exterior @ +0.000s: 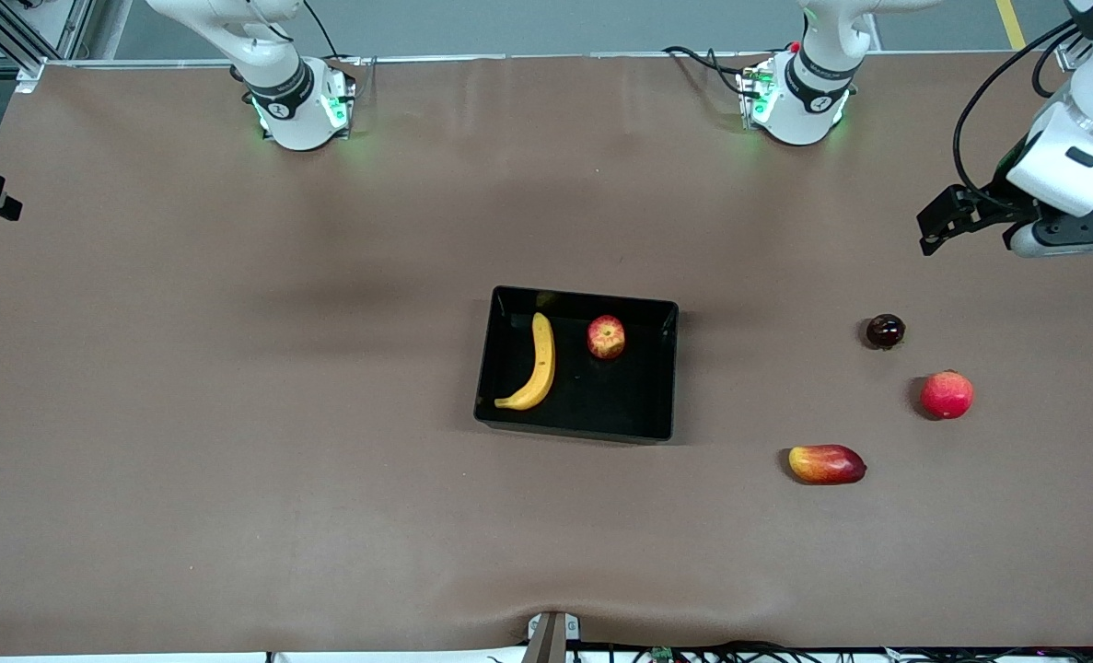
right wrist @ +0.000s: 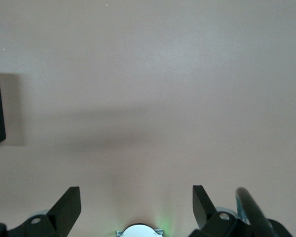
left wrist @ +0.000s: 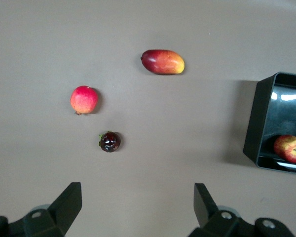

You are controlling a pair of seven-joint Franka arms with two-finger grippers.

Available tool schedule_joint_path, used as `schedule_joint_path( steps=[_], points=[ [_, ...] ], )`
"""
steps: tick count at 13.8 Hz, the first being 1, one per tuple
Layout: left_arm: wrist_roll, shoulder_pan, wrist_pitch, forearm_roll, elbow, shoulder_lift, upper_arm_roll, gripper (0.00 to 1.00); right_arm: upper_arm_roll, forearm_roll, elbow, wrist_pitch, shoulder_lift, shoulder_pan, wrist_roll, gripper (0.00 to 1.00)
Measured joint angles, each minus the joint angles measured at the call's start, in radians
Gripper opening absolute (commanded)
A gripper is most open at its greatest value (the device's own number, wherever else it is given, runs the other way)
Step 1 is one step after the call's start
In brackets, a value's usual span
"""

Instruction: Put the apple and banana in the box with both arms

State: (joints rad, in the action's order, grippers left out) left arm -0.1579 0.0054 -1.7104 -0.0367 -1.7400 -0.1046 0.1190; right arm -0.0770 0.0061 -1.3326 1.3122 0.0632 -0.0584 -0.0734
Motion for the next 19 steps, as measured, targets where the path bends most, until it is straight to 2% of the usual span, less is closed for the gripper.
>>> schedule_joint_path(
  steps=[3,19],
  points=[
    [0.0,0.002,0.028,0.042,0.03,0.002,-0.003,1.0,0.001,0.0,0.0,0.0,0.0,0.0,0.0,1.0],
    [0.0,0.005,0.105,0.04,0.061,0.005,-0.007,1.0,0.0,0.0,0.0,0.0,0.0,0.0,0.0,1.0]
  ],
)
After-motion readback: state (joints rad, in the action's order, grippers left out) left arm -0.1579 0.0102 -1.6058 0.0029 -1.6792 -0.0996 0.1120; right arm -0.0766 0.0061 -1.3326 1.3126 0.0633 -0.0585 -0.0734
